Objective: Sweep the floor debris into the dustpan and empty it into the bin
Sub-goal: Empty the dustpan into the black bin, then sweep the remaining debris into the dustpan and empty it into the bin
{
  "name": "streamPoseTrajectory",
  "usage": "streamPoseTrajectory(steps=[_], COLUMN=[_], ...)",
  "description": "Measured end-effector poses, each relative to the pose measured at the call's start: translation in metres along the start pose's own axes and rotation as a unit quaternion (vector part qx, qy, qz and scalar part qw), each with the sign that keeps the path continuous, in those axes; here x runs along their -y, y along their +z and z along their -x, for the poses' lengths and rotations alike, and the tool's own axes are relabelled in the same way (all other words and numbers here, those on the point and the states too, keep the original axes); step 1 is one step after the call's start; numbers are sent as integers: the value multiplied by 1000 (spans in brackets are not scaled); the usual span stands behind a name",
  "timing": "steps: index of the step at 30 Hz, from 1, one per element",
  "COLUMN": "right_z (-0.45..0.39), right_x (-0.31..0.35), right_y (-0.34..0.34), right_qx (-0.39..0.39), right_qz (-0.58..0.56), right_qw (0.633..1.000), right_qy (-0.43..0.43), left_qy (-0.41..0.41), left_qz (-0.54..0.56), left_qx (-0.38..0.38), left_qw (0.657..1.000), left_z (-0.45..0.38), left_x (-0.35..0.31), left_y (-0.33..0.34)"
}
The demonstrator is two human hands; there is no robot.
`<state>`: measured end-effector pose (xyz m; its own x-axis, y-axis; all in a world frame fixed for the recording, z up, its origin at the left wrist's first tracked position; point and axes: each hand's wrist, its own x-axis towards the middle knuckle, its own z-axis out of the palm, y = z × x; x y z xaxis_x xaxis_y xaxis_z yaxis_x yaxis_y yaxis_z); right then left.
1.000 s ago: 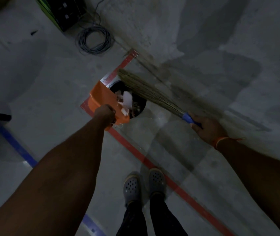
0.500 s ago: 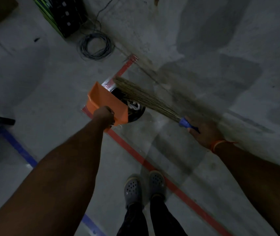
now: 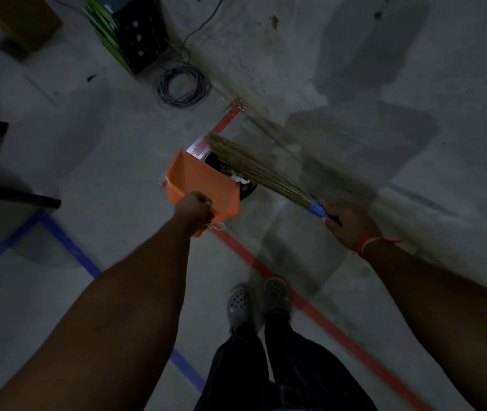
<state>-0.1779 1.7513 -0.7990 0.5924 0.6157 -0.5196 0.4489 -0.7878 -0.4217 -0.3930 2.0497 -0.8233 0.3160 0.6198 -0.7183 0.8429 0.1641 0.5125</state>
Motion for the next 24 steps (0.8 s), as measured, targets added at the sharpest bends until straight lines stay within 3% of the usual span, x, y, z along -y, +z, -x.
streamPoseTrajectory(steps=[6, 12, 18, 24], right_z=[71, 137, 183, 242], right_x=[9, 14, 29, 25], right_y=[2, 20, 46, 93], right_qx=[-28, -36, 1, 55], right_qz=[14, 30, 19, 67], right_qw=[999, 999, 994, 976], right_qy=[2, -16, -111, -201], left_qy=[48, 65, 29, -21], left_qz=[10, 53, 150, 237], left_qx=[19, 7, -82, -189], left_qw=[999, 996, 985, 953], left_z=[75, 161, 261, 388], left_x=[27, 105, 215, 328], left_y=[-8, -5, 7, 71])
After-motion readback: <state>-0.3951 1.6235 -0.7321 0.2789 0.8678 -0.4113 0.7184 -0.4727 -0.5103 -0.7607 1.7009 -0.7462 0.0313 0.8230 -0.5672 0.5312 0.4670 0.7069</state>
